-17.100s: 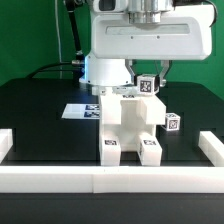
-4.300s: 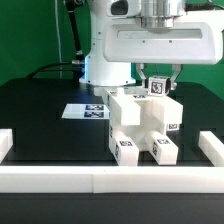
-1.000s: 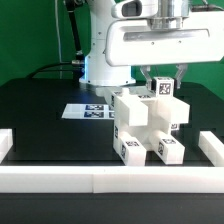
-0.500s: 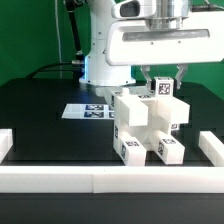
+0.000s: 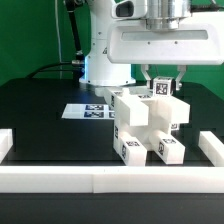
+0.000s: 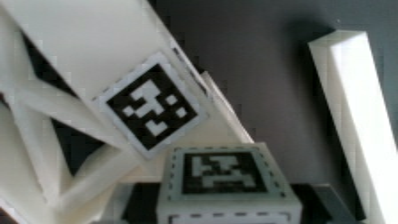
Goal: Assemble chair
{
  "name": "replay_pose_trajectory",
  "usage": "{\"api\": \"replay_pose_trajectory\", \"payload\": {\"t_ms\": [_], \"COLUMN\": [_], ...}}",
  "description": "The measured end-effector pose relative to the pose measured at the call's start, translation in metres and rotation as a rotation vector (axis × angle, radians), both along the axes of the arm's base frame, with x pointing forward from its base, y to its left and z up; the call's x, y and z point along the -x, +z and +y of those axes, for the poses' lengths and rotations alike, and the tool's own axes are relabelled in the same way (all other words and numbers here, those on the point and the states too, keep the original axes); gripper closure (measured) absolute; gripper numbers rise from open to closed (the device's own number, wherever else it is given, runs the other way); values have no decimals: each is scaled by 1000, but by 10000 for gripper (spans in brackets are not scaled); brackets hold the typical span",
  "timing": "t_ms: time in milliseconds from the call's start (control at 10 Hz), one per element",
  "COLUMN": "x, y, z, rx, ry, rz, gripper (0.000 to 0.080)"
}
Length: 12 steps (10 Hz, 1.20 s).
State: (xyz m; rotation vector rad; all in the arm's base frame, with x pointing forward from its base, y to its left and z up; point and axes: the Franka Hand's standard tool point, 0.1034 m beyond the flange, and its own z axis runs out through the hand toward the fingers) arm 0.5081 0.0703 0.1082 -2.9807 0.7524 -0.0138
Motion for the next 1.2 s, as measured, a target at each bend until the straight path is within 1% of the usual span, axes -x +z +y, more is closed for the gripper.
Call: {"api": "replay_pose_trajectory", "payload": {"t_ms": [1200], "x": [1], "y": [0], "z": [5], "rx": [-28], "ry": [-701], "rz": [48], "gripper": [519]}}
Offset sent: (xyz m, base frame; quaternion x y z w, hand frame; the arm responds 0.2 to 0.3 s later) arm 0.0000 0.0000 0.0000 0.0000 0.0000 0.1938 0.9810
